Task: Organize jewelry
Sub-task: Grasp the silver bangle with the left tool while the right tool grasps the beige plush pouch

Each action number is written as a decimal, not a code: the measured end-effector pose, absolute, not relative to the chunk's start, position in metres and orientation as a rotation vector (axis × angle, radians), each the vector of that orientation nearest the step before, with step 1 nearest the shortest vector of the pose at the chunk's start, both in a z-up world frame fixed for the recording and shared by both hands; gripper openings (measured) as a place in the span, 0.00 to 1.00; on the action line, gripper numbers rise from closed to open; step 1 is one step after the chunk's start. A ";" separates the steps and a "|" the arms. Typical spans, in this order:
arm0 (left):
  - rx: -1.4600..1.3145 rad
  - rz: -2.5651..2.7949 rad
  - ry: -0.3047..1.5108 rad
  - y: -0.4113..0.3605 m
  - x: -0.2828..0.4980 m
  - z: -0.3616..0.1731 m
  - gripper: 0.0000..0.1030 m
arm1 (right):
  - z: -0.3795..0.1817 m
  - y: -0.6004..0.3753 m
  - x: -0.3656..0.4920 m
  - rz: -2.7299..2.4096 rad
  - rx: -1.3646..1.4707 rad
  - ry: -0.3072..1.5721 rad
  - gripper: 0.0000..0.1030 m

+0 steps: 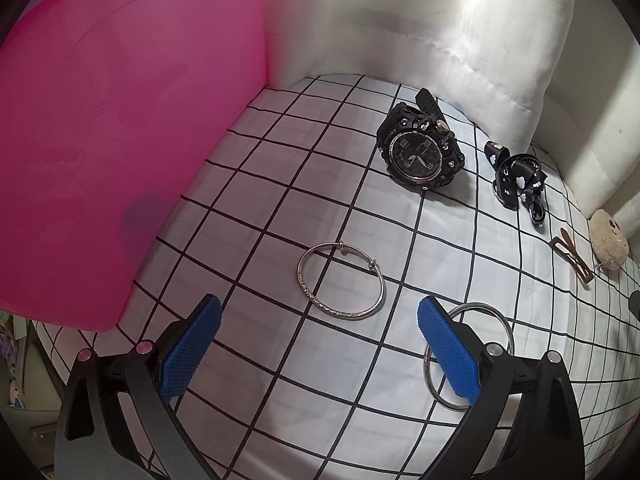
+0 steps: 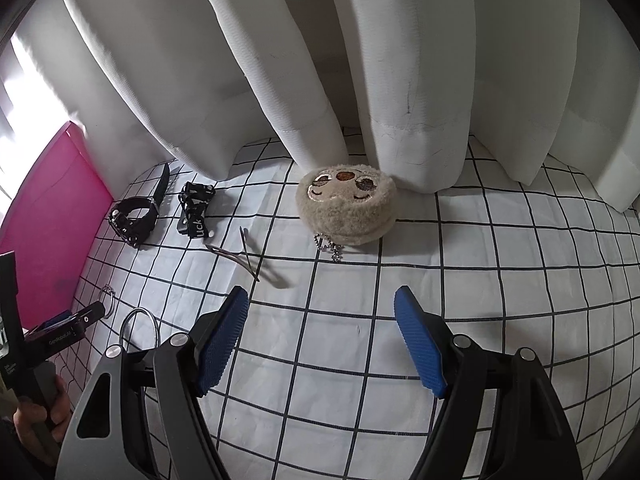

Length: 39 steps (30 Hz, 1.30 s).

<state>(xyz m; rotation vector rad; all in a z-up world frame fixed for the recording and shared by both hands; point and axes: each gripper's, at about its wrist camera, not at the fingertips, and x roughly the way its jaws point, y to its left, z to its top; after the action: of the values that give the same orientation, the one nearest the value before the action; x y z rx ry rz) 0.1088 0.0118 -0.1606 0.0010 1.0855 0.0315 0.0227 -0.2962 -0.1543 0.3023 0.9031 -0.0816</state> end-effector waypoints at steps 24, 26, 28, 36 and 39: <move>0.008 0.056 1.069 0.015 0.131 -0.186 0.94 | -0.173 -0.310 0.084 -0.137 0.246 0.952 0.70; 0.000 0.052 1.066 0.016 0.132 -0.187 0.94 | -0.176 -0.311 0.092 -0.146 0.243 0.958 0.70; -0.005 0.052 1.063 0.017 0.134 -0.189 0.95 | -0.179 -0.312 0.098 -0.157 0.236 0.971 0.70; -0.016 0.032 1.037 0.019 0.136 -0.193 0.95 | -0.188 -0.311 0.121 -0.173 0.203 0.982 0.70; -0.017 0.033 1.021 0.021 0.138 -0.195 0.95 | -0.190 -0.309 0.126 -0.182 0.180 0.976 0.70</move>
<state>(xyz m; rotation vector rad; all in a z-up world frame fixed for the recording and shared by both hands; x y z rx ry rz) 0.1379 0.0207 -0.1949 -0.0170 1.0212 0.0332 0.1258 -0.3087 -0.1895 0.1800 0.9759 -0.1821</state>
